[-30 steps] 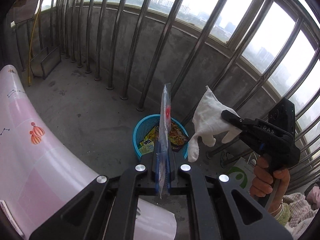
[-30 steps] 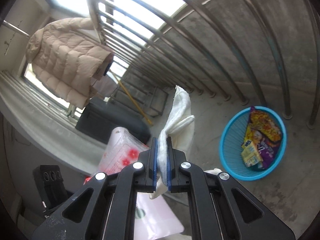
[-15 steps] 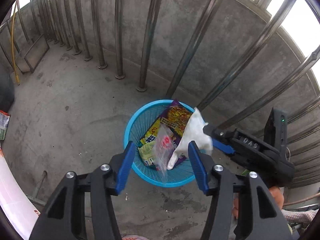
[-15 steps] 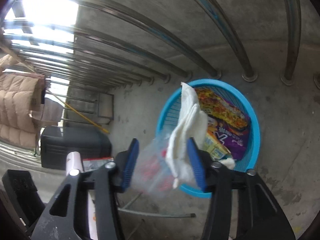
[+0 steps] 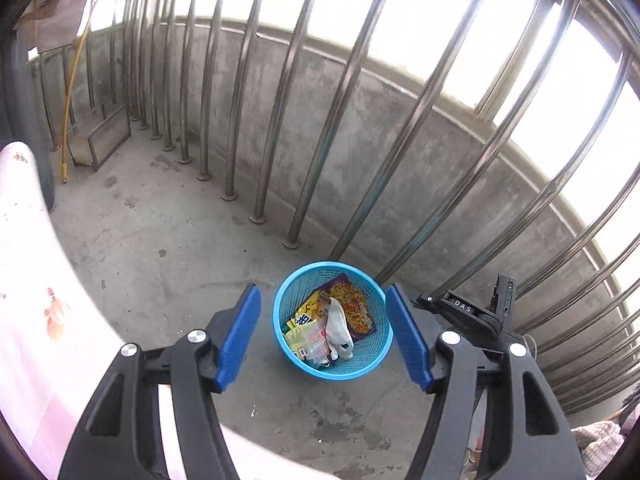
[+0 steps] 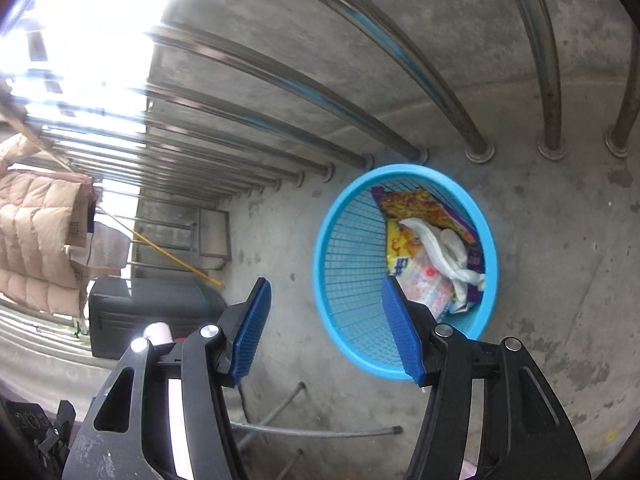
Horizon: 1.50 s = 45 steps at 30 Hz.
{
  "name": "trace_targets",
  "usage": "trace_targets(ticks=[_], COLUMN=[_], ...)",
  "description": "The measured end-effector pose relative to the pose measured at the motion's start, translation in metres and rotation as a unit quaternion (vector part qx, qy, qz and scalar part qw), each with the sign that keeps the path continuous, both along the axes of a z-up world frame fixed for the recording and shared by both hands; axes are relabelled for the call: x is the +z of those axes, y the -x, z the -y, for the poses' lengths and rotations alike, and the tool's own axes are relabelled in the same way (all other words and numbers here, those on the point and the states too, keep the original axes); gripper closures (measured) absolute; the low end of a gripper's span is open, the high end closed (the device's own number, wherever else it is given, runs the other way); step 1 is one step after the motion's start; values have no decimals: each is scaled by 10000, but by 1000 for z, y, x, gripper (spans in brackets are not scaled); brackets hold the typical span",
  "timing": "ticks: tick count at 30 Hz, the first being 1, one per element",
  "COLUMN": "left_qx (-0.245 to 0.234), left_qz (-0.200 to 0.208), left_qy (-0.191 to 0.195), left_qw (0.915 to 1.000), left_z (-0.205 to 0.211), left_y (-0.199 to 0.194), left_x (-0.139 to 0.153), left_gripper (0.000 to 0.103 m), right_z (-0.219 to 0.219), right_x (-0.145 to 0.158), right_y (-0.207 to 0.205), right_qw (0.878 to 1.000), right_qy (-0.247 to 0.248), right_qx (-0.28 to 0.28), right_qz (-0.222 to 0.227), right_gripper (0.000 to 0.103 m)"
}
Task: Collect trash
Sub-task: 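Move both grippers back to the table toward the gold tissue pack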
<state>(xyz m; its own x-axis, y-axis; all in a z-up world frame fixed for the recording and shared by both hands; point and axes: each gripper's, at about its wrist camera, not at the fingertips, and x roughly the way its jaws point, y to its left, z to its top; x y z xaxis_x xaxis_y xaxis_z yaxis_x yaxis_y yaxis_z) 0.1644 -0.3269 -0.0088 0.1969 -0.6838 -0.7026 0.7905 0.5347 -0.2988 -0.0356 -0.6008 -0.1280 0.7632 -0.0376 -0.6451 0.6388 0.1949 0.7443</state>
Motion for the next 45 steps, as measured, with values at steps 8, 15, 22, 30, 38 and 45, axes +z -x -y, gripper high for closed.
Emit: trace_targets(ticks=[8, 15, 22, 30, 38, 45], left_qx=[1254, 2841, 3784, 4072, 4190, 4218], left_qz=[542, 638, 258, 377, 70, 152], left_qy=[218, 404, 815, 876, 944, 869], left_qw=[9904, 9558, 9217, 9084, 9030, 9024], left_z=[-186, -341, -422, -463, -485, -495], left_y=[25, 40, 38, 31, 27, 22], left_x=[41, 35, 12, 4, -15, -13], left_gripper=[35, 35, 35, 42, 45, 45], right_z=[-60, -146, -241, -354, -439, -484], right_x=[89, 128, 144, 150, 139, 120], right_y=[-50, -121, -180, -216, -232, -237], right_qw=[9876, 9532, 9085, 8476, 8061, 7535], right_qy=[696, 836, 798, 1175, 1829, 2695], right_qx=[1331, 2847, 4062, 5168, 5623, 5961], right_qz=[455, 572, 569, 250, -228, -658], right_gripper=[43, 43, 42, 33, 18, 17])
